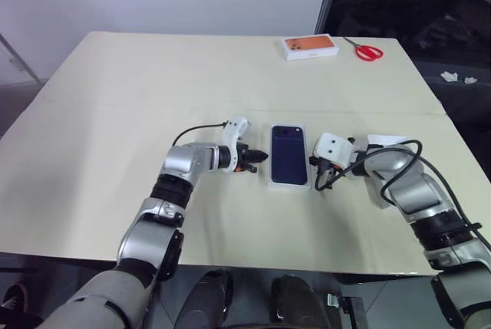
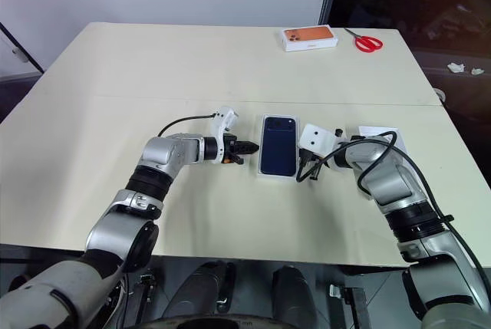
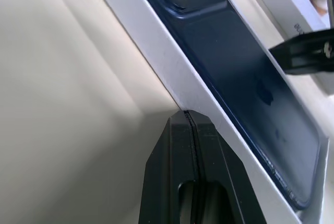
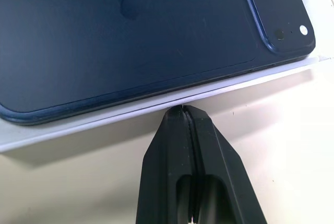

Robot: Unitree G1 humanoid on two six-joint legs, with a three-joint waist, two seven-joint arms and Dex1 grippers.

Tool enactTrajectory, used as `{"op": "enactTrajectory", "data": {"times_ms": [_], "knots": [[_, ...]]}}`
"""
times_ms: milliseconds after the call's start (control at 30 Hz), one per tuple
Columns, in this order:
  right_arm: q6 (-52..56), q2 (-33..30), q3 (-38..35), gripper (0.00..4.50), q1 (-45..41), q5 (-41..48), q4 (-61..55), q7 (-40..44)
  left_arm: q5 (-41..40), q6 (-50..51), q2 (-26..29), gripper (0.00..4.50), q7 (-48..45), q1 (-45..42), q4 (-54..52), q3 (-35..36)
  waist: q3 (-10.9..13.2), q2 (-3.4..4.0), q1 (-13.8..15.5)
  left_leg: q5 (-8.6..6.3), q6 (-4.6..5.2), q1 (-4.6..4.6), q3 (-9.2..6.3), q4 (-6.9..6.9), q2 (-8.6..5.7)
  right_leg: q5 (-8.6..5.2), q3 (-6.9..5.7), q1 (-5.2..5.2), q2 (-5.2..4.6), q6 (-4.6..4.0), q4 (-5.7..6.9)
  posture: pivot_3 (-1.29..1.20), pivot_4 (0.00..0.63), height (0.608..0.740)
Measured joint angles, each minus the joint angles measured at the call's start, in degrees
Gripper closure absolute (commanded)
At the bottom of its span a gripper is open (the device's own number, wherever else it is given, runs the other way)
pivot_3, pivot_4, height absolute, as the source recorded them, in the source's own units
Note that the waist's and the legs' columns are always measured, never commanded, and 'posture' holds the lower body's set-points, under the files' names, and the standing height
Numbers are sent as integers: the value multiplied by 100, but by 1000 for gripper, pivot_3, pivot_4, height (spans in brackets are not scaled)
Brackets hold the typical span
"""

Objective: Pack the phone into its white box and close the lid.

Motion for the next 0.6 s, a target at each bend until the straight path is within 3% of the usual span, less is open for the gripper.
{"op": "enactTrajectory", "data": {"times_ms": [133,200,267,400,600], "knots": [[87,0,-1,4500,-72,53,47,48,4,17,57,4478,-55,17,-33,-6,0,0,-10,0,0,-1,0,-1,1,0,1,-3,0,0,0,0,150,740],[123,-8,-6,3983,-98,93,72,101,29,-46,88,4500,-30,32,-33,-5,1,0,-10,0,0,-1,0,-1,1,0,2,-4,1,0,0,0,150,740],[203,-56,-29,3183,-158,135,77,165,15,-114,108,4500,10,54,-39,46,1,1,-16,0,0,-1,1,-1,1,0,4,-5,-1,0,1,0,150,740],[506,-234,-226,1148,-273,316,72,296,-25,-230,314,4500,36,278,-298,163,3,0,-100,-2,2,-3,3,-5,11,0,11,-15,0,0,4,0,150,740],[1878,-83,-770,1148,-309,1062,-464,246,-16,-592,829,4500,148,680,-819,356,5,2,-277,0,-1,-8,4,-27,20,1,24,-42,4,0,18,0,150,740]]}}
